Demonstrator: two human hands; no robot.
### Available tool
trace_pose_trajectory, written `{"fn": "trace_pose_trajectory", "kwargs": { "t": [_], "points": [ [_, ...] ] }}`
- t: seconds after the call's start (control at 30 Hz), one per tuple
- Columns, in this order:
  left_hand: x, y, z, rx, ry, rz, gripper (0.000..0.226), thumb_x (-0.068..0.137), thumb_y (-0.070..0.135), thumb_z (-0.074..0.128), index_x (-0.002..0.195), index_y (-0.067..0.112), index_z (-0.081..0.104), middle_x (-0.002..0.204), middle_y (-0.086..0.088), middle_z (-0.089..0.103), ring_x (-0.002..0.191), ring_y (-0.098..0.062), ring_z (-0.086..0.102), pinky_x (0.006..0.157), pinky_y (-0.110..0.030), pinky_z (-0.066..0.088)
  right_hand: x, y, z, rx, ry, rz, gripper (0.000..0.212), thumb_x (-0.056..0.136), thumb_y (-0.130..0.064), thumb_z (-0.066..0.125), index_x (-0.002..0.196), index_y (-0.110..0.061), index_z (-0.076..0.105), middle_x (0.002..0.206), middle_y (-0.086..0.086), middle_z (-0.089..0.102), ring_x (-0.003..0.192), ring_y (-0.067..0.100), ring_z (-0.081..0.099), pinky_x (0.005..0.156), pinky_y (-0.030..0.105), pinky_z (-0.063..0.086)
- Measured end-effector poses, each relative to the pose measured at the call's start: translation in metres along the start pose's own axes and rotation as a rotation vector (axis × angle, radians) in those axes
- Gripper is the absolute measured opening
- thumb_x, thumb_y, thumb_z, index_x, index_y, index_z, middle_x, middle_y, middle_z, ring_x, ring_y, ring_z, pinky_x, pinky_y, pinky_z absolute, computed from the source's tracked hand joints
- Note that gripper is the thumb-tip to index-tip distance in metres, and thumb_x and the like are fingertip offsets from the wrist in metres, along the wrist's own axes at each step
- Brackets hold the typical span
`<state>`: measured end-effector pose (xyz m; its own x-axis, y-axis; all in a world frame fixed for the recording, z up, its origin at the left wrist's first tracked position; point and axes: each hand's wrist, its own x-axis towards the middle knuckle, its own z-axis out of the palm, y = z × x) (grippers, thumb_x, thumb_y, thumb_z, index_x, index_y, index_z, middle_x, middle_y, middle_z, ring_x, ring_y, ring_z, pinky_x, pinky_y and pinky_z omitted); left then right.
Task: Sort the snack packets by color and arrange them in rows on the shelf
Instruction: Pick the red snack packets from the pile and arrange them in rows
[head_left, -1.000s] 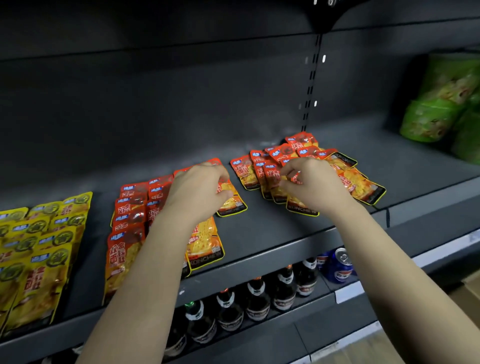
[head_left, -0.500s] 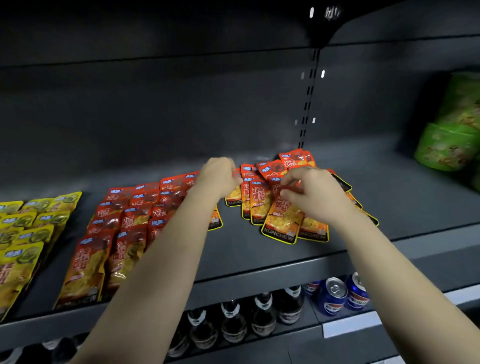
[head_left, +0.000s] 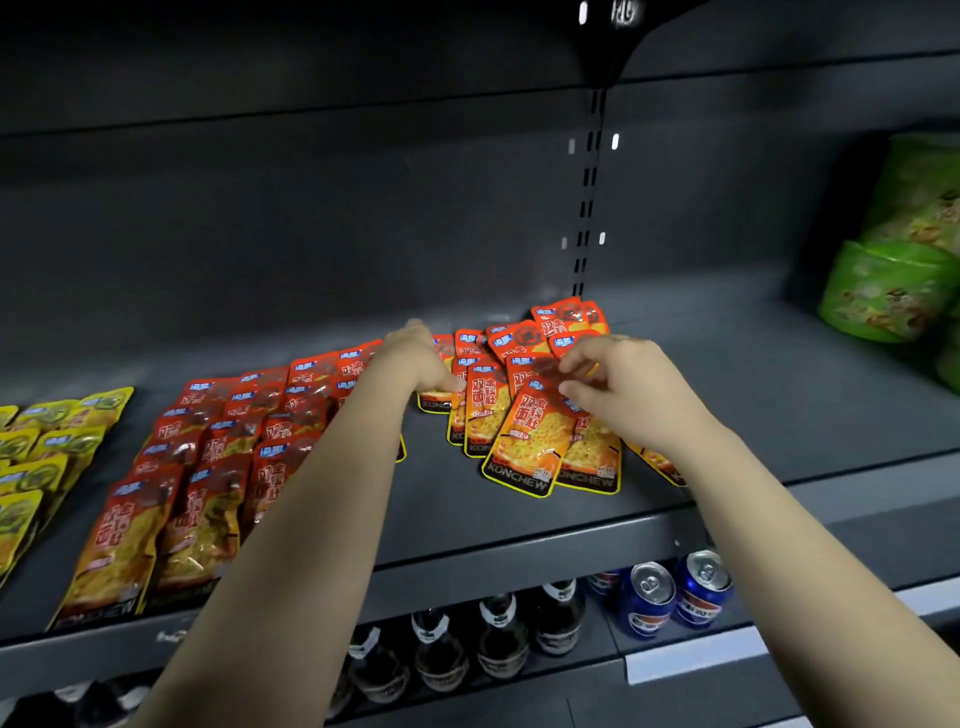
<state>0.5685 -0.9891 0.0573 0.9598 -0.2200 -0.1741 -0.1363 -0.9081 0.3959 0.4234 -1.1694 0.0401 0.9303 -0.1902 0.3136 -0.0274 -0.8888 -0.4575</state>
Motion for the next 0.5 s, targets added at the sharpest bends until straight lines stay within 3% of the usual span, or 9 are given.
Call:
{"fn": "trace_pose_trajectory", "kwargs": {
  "t": [0.07, 0.17, 0.27, 0.33, 0.5],
  "points": [
    [0.002, -0.001, 0.001, -0.105, 0.012, -0.014, 0.092, 0.069, 0.029, 0.086, 0.142, 0.01, 0.033, 0.143, -0.013, 0.044, 0.127, -0.034, 0.048, 0.103, -0.044, 0.044, 0.001, 0.0, -0.001, 0.005, 0.0, 0.005, 0.015, 0.085, -0.025, 0.07, 0.1, -0.024, 0.069, 0.091, -0.007, 0.064, 0.076, 0.007, 0.052, 0.069, 0.021, 0.036],
    [0.005, -0.005, 0.004, -0.18, 0.057, -0.008, 0.079, 0.07, 0.026, 0.086, 0.136, 0.011, 0.044, 0.138, -0.012, 0.05, 0.124, -0.033, 0.051, 0.101, -0.045, 0.046, 0.004, -0.001, -0.001, 0.013, 0.017, -0.004, 0.013, 0.085, -0.026, 0.07, 0.099, -0.024, 0.069, 0.092, -0.007, 0.066, 0.076, 0.007, 0.054, 0.069, 0.022, 0.038],
    [0.006, -0.01, 0.004, -0.17, 0.137, 0.018, 0.058, 0.076, 0.024, 0.081, 0.128, 0.014, 0.056, 0.134, -0.01, 0.054, 0.12, -0.03, 0.054, 0.1, -0.038, 0.046, 0.005, -0.003, 0.0, 0.02, 0.028, -0.004, 0.013, 0.086, -0.027, 0.07, 0.099, -0.024, 0.069, 0.092, -0.009, 0.063, 0.077, 0.005, 0.053, 0.066, 0.019, 0.036],
    [0.001, -0.011, 0.001, -0.15, 0.21, 0.039, 0.049, 0.078, 0.02, 0.079, 0.122, 0.016, 0.058, 0.128, -0.01, 0.057, 0.114, -0.028, 0.056, 0.088, -0.032, 0.047, 0.006, -0.005, 0.0, 0.026, 0.032, -0.012, 0.013, 0.087, -0.027, 0.07, 0.099, -0.024, 0.07, 0.093, -0.01, 0.063, 0.078, 0.005, 0.052, 0.063, 0.016, 0.035],
    [-0.021, -0.013, -0.016, -0.034, 0.447, 0.118, 0.044, 0.078, 0.017, 0.077, 0.115, 0.015, 0.054, 0.116, -0.013, 0.063, 0.107, -0.034, 0.059, 0.087, -0.039, 0.048, 0.007, -0.011, 0.002, 0.083, 0.035, -0.012, 0.014, 0.087, -0.029, 0.069, 0.099, -0.023, 0.07, 0.089, -0.012, 0.064, 0.074, -0.004, 0.052, 0.064, 0.001, 0.031]
  ]
}}
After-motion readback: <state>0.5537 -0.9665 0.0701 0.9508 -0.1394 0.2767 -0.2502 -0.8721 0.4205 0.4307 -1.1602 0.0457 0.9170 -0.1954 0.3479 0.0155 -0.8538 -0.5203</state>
